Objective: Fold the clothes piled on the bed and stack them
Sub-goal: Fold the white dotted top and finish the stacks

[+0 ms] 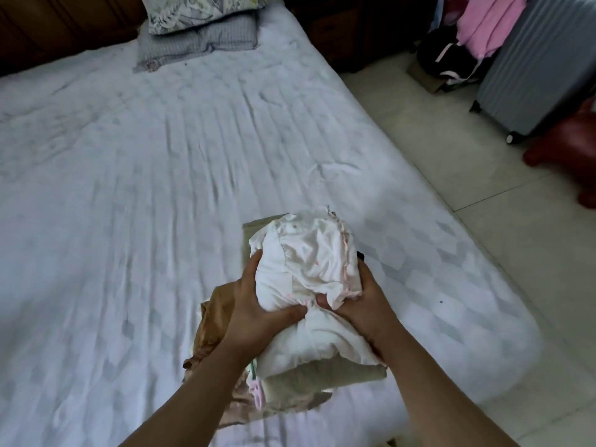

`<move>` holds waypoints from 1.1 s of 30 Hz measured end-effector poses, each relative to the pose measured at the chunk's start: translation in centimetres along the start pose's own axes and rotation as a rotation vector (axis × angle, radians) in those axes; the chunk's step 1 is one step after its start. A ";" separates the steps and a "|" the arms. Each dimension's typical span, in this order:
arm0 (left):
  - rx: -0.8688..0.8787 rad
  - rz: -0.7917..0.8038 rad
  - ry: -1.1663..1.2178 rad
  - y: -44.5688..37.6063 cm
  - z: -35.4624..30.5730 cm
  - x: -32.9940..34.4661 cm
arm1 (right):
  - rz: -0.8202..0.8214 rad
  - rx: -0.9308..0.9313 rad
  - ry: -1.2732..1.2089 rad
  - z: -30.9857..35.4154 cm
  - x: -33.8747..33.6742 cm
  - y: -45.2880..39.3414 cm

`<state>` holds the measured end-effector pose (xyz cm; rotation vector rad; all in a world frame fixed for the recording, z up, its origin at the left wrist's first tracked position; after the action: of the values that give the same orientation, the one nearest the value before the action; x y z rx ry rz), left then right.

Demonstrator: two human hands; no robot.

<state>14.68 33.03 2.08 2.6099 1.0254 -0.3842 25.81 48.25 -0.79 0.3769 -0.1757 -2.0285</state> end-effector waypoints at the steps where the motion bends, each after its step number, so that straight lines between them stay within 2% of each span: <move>1: 0.014 0.011 0.004 -0.6 -0.7 1.5 | -0.016 -0.014 0.037 0.0 -1.7 0.0; 7: -0.007 0.046 0.062 -3.5 -3.4 10.6 | 0.020 0.053 -0.070 -0.6 -11.9 1.6; 16: -0.055 0.117 0.094 -7.1 -4.8 23.9 | -0.001 0.160 0.000 -5.1 -24.2 2.5; 21: -0.134 0.122 0.093 -8.0 -5.0 28.2 | 0.041 0.209 -0.007 -7.1 -27.9 1.0; 26: -0.361 0.187 -0.039 -7.7 -2.7 30.6 | 0.047 0.335 0.043 -11.4 -28.1 0.3; 28: -0.400 0.206 -0.173 -8.1 -2.2 30.9 | 0.020 0.354 0.162 -12.3 -27.7 0.2; 30: -0.361 0.190 -0.396 -8.7 -2.4 31.2 | -0.115 0.289 0.308 -12.5 -27.5 0.0; 31: -0.282 0.170 -0.517 -8.9 -2.8 31.3 | -0.168 0.236 0.462 -12.2 -27.4 -0.1; 33: 0.015 0.144 -0.742 -9.3 -3.4 31.6 | -0.237 0.094 0.833 -12.3 -27.0 -0.2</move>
<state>31.03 60.10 -7.77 2.2143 0.5674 -1.1987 41.48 72.65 -7.32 1.3060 0.3032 -1.9232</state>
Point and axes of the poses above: each hand's wrist, its own y-axis away from the middle knuckle, its own x-axis out of the palm, z = x × y, the point moved 1 cm from there along -y, towards the middle knuckle, and after that the axes turned 9 degrees about z, right-handed, at the moved point
